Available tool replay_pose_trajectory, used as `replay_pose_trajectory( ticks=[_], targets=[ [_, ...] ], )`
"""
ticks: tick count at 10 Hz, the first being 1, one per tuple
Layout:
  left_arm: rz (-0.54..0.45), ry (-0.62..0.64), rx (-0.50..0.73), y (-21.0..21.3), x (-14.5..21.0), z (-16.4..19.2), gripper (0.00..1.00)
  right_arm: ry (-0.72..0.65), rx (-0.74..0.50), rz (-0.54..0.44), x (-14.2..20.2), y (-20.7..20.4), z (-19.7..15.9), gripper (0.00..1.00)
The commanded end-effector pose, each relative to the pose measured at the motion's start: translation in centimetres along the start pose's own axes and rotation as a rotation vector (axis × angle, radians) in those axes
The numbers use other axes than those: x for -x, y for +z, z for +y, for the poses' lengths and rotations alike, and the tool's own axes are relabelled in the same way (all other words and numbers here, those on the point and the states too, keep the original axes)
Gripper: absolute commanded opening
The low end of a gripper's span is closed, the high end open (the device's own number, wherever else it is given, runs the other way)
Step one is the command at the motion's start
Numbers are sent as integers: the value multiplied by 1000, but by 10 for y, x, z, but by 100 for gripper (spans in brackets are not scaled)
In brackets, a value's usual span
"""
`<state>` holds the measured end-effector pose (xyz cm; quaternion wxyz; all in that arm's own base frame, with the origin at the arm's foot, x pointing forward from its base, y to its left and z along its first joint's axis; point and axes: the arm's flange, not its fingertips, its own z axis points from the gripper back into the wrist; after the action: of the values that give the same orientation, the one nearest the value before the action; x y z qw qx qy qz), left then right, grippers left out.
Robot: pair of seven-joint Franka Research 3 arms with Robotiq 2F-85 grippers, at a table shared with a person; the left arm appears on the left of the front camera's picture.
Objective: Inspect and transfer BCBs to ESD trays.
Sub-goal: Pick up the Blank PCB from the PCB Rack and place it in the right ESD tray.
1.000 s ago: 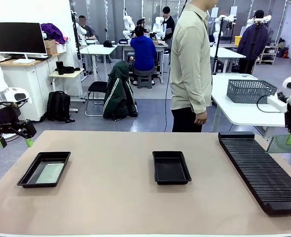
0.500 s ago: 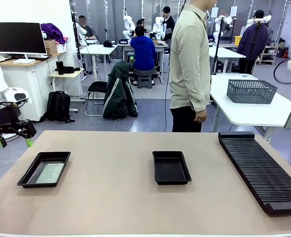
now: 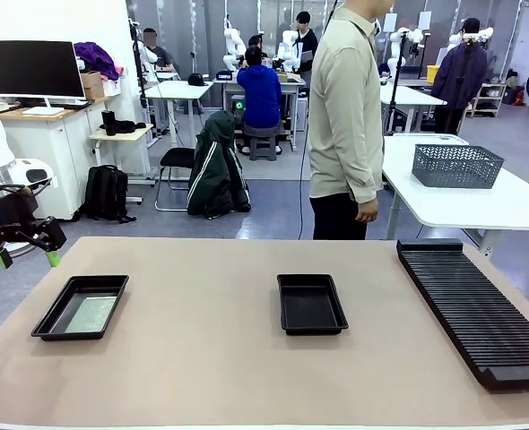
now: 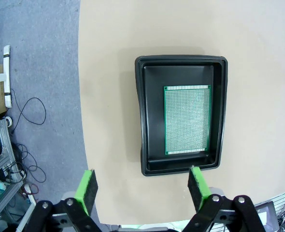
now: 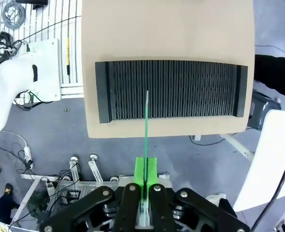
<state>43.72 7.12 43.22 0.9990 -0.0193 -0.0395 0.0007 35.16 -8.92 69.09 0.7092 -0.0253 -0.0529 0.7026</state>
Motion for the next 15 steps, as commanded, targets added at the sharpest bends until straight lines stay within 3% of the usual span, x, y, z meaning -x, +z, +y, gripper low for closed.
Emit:
replay_pose_trajectory(
  ticks=[1,14,15],
  targets=[
    [-10,1,-2,-2,1,0,100,-29,-10,18,-2,6,-1,0],
    [-10,1,-2,-2,1,0,100,-11,8,-4,1,7,0,3],
    [-10,1,-2,-2,1,0,100,-48,9,-58,0,0,-12,3]
  ],
)
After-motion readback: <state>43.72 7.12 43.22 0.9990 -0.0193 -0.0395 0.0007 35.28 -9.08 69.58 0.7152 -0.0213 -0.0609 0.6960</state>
